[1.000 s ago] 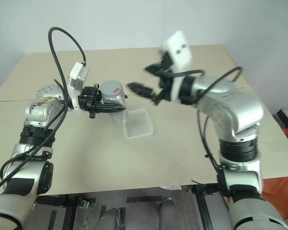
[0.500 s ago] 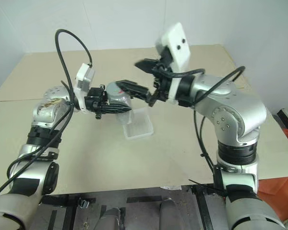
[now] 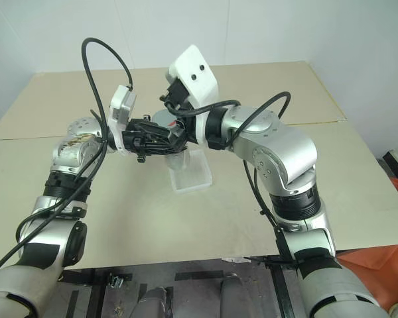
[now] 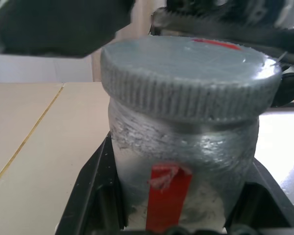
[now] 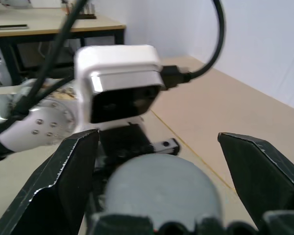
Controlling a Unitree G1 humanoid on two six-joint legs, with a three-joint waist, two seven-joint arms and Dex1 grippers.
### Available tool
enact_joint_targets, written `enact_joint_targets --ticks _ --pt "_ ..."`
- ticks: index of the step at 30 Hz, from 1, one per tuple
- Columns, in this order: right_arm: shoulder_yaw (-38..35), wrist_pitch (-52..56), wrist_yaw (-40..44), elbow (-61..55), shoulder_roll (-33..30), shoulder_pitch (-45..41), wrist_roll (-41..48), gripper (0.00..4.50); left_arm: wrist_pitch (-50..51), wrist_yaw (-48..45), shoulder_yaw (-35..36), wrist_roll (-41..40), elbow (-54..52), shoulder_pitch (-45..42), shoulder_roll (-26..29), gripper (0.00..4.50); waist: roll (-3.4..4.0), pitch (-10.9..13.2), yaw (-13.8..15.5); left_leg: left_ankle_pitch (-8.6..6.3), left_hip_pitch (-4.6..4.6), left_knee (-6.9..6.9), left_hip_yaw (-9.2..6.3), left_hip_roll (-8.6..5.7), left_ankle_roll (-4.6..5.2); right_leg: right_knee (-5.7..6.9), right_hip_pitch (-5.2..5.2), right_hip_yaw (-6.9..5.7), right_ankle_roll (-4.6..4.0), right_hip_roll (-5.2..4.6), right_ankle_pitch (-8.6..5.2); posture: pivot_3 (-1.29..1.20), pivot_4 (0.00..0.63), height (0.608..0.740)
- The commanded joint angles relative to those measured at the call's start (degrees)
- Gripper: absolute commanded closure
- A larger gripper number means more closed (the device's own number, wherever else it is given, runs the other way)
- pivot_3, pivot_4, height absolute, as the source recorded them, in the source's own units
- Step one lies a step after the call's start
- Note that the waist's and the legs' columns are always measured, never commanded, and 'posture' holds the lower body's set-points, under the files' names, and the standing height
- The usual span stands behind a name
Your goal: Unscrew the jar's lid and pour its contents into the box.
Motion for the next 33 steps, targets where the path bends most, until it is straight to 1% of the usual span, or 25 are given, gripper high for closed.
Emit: enact_joint_targets --ticks 1,17,29,33 --pt "-1.9 -2.1 0.8 -0.6 -1.1 -1.3 -0.8 0.02 -0.3 -0.2 0.9 -0.5 -2.4 -0.4 1.3 2.57 0.00 0.0 0.0 0.00 0.00 0.00 0.00 0.00 0.00 0.00 0.00 0.00 0.00 0.00 0.00 0.00 0.150 0.740" --pt "-7.7 -1.6 2.4 -1.9 -8.7 2.7 1.0 0.02 0.4 -0.6 1.1 -1.2 -3.4 0.3 3.1 2.57 0.00 0.0 0.0 0.00 0.00 0.00 0.01 0.00 0.01 0.00 0.01 0.00 0.00 0.00 0.00 0.00 0.150 0.740" --pt "-10.0 -1.4 2.6 -2.8 -11.3 4.7 2.0 0.02 0.8 -0.6 1.2 -1.2 -3.5 0.3 3.8 2.57 0.00 0.0 0.6 -0.01 -0.01 -0.01 0.03 0.00 0.02 -0.02 0.00 0.01 0.00 0.00 0.00 0.00 0.150 0.740" --pt "-11.3 -0.5 3.5 -4.5 -11.2 4.2 4.4 0.02 0.6 -0.3 1.2 -0.9 -2.8 0.1 3.5 2.57 0.00 0.0 0.6 -0.01 -0.01 -0.01 0.02 0.00 0.02 -0.03 0.01 0.00 0.00 0.00 0.00 0.00 0.150 0.740"
